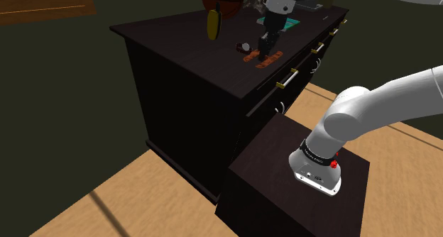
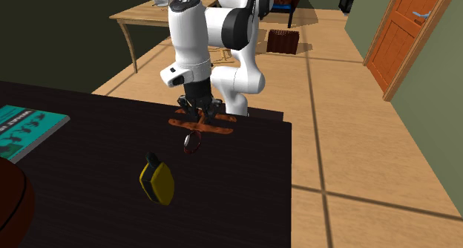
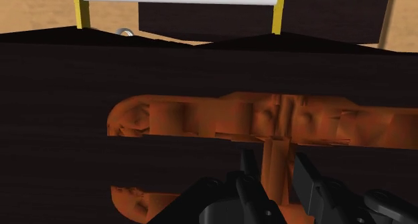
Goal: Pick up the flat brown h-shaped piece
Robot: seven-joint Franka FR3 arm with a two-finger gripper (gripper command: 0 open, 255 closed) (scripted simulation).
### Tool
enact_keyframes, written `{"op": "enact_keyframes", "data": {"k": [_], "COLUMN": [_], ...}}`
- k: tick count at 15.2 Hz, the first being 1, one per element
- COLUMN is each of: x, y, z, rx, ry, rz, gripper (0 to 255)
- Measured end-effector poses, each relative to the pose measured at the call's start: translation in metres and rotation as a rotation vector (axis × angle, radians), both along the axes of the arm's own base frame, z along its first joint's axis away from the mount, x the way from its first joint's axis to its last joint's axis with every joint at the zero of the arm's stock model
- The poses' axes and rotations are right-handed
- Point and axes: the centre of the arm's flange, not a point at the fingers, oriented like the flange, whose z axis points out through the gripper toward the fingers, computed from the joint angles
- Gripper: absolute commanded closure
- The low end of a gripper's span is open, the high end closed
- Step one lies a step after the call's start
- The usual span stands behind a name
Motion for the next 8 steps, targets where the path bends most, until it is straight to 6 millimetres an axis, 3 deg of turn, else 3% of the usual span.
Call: {"op": "enact_keyframes", "data": {"k": [8], "x": [0.0], "y": [0.0], "z": [0.029], "rx": [0.001], "ry": [0.002], "rz": [0.001], "gripper": [255]}}
